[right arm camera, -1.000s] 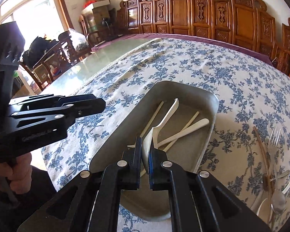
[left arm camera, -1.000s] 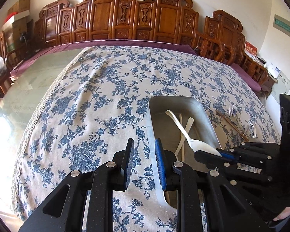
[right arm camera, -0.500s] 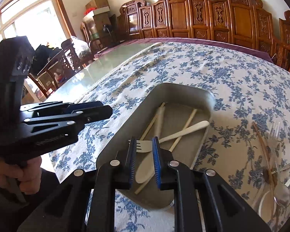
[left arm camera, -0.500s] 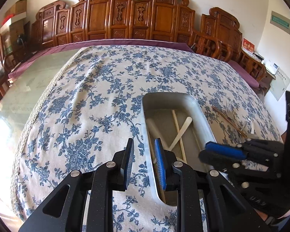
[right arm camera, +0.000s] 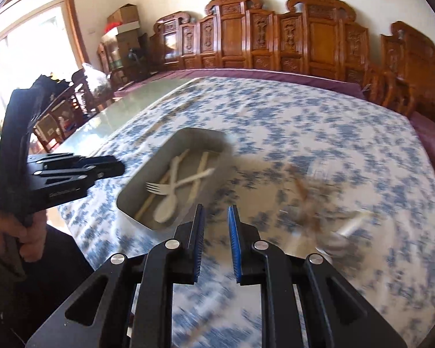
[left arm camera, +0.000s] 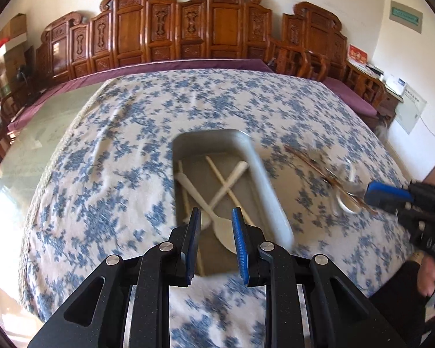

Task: Organize utensils
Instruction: 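Move left tool back toward the pile while right tool grasps another wooden chopstick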

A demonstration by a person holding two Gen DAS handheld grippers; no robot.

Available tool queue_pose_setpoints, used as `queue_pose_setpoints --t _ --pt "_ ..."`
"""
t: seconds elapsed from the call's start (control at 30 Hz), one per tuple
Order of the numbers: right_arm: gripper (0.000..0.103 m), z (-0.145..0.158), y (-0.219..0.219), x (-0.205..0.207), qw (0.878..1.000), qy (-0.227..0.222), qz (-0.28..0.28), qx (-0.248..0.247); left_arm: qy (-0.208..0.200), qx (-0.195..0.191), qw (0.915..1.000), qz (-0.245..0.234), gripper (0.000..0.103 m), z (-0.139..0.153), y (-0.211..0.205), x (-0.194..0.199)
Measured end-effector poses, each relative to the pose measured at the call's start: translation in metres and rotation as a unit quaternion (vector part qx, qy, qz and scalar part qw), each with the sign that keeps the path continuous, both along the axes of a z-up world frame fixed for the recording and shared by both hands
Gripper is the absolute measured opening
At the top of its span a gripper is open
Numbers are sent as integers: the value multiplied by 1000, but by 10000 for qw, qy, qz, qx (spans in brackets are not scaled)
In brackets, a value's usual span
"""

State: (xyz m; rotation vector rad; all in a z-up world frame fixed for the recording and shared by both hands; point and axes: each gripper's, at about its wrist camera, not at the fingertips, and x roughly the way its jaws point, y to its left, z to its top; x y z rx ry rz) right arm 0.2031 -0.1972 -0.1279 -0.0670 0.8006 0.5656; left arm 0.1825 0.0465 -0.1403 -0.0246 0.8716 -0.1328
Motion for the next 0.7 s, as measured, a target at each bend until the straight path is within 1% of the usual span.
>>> queue_pose_setpoints --t 0.07,0.2,0.3,0.4,0.43,0.5,0.53,0.63,0.7 --pt "19 8 -20 -3 9999 -44 -153 -32 8 -37 10000 -77 21 7 -9 -6" --pt "19 24 -48 -10 9991 -168 -390 -92 -99 56 9996 -240 21 24 -29 -19" --pt "19 35 -62 -14 9983 -233 -527 -101 -197 130 9990 -387 21 42 -42 -28" --pt "19 44 -74 -18 9974 -278 -646 -127 -237 180 9984 -484 21 53 -50 -34" --pt "19 46 -76 -20 9972 -284 -675 -143 -240 193 9981 -525 21 57 -54 -36" --pt "19 49 -80 -21 9968 -287 -722 -189 -223 205 9979 -570 26 62 -58 -37" --pt "19 49 -82 -22 9966 -280 -742 -203 -212 197 9979 -585 26 63 -60 -37" --pt "20 45 -87 -22 9964 -194 -785 -237 -130 176 9976 -662 27 65 -65 -35" --pt "22 40 -89 -20 9964 -113 -795 -261 -102 181 9973 -699 31 65 -68 -32"
